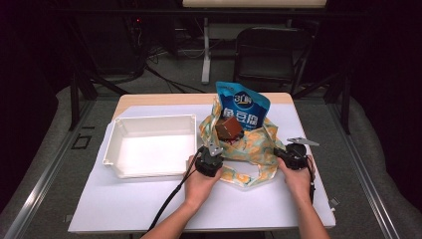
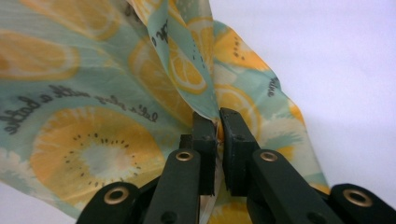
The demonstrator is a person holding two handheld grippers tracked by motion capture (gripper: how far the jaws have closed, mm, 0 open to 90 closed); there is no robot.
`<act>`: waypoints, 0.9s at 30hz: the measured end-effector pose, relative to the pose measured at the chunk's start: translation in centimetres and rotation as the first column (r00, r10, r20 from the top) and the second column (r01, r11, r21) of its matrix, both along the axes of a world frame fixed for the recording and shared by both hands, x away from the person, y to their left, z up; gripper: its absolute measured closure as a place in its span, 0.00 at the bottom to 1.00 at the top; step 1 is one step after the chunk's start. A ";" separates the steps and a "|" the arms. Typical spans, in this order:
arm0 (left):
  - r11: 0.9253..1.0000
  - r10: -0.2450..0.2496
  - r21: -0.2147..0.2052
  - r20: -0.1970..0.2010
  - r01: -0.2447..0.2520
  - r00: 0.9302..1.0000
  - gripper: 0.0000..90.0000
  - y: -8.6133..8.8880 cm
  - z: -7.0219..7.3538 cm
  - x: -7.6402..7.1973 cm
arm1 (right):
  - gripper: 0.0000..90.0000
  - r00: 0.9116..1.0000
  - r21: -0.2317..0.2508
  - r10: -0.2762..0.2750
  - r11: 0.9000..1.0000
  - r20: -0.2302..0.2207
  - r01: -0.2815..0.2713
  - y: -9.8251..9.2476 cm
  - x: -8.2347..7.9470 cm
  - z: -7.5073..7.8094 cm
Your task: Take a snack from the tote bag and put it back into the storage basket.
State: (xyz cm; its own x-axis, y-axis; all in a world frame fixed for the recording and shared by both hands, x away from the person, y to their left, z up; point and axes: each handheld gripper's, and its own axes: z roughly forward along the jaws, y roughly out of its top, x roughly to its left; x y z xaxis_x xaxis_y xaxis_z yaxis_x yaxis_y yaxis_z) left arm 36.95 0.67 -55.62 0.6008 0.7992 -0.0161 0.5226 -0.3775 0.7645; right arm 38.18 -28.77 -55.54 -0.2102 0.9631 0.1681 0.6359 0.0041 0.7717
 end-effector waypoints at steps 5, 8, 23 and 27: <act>0.996 -0.017 0.090 0.049 0.012 0.999 0.99 -0.8 -0.9 -0.7 | 0.92 1.000 -0.037 0.011 0.999 -0.024 -0.012 0.3 0.0 -0.2; 0.999 -0.034 0.015 0.017 0.034 0.999 0.93 -0.2 -0.4 -0.7 | 0.73 1.000 -0.004 0.019 1.000 -0.001 -0.019 0.1 -0.4 0.2; 0.935 -0.069 -0.337 0.132 0.110 0.989 0.56 4.9 5.9 -3.0 | 0.37 0.952 0.080 0.086 0.990 0.293 -0.114 2.7 -4.7 7.8; 0.945 -0.053 -0.315 0.124 0.090 0.991 0.50 4.0 6.5 -1.9 | 0.29 0.958 0.089 0.093 0.989 0.272 -0.121 4.5 -3.7 7.2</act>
State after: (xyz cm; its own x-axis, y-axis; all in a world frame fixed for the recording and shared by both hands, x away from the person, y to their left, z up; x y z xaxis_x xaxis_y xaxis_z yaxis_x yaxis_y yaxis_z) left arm 35.04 4.66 -49.13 0.6689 0.7181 -0.1921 0.4072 -0.1377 0.9029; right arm 34.43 -24.27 -48.32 -0.3615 0.9129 0.1896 0.4074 -0.0282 0.9128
